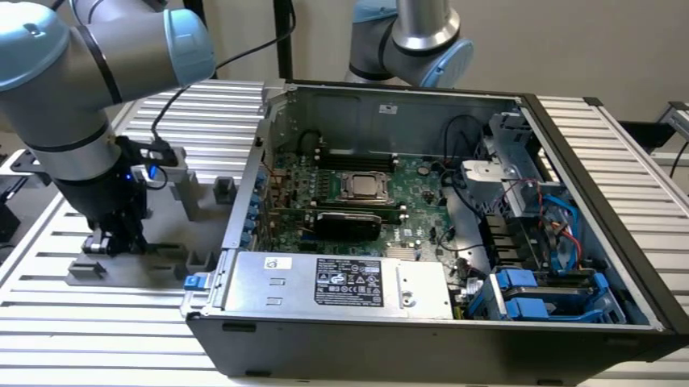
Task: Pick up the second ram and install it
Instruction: 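Pick up the second ram and move it above second insertion slot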
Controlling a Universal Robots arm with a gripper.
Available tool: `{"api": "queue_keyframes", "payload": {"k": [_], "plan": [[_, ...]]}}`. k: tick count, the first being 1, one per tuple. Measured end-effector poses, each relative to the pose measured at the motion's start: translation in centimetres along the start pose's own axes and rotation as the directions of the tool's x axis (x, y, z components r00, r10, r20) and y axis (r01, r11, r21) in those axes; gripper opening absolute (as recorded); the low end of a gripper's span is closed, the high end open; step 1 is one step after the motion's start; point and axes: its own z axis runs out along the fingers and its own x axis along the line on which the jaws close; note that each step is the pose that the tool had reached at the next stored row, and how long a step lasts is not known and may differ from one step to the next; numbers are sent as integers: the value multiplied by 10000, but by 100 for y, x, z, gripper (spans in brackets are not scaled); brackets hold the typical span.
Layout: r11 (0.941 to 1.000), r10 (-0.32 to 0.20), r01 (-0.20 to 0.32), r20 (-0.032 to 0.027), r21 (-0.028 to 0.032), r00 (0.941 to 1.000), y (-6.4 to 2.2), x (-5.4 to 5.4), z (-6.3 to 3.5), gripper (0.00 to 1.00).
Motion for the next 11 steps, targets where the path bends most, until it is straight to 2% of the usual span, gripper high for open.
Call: {"api": "queue_keyframes", "payload": {"k": [3, 6, 11], "plan": [[10000, 4, -4, -1, 1, 10000, 2, 0, -33, 13], [10000, 5, -5, -2, 1, 10000, 4, -1, -110, 13], [10000, 6, -6, -1, 2, 10000, 12, -4, -331, 13]]}}
